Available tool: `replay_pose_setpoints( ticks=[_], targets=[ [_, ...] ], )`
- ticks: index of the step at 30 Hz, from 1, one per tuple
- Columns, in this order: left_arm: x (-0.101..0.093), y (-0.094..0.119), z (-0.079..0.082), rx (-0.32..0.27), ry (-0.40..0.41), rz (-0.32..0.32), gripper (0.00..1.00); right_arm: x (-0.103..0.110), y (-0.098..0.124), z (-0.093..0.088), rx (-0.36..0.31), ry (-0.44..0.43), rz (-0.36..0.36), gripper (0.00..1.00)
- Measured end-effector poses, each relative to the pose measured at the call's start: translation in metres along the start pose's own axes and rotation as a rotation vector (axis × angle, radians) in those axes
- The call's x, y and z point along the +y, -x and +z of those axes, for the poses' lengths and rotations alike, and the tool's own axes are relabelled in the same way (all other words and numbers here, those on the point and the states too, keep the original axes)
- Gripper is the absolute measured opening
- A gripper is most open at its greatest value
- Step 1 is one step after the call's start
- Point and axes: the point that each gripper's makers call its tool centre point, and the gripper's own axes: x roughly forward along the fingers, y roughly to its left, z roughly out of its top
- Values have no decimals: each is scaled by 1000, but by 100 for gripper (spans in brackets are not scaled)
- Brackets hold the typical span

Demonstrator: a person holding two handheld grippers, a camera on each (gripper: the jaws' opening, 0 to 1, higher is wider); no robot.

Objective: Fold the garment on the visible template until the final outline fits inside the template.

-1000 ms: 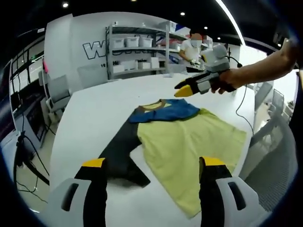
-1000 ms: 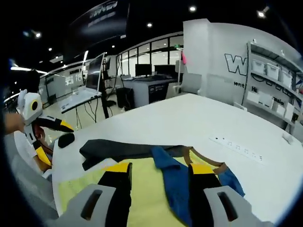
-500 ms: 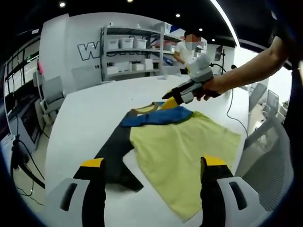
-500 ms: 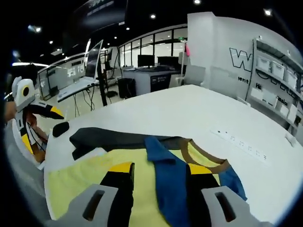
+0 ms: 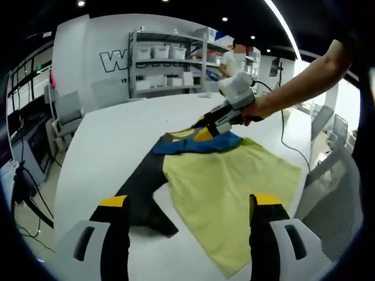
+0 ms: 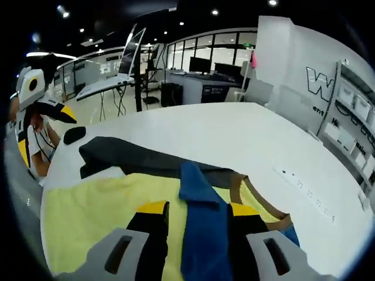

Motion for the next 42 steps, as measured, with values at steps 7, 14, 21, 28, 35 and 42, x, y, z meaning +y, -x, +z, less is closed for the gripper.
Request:
replay_pose_setpoints(
  ticks=[7, 14, 21, 28, 35, 42],
  targets=[
    [-7, -4, 3, -1, 0, -18, 85, -2, -9, -1, 4, 62, 16, 31],
    [-5, -3, 8, -13, -11, -11, 85, 6, -13, -10, 28, 133, 68, 29],
    [-7, -4, 4, -2, -16, -12, 86, 7, -11, -10, 32, 170, 83, 27],
    [-8, -4, 6, -8, -23, -3, 88, 9, -13, -3, 15, 211, 98, 25],
    [-9, -6, 3, -7, -15, -4, 92, 16, -19, -2, 27, 289, 130, 23],
    [-6, -7, 1, 2, -14, -2, 96, 10, -29, -5, 57, 365, 116, 19]
  ],
)
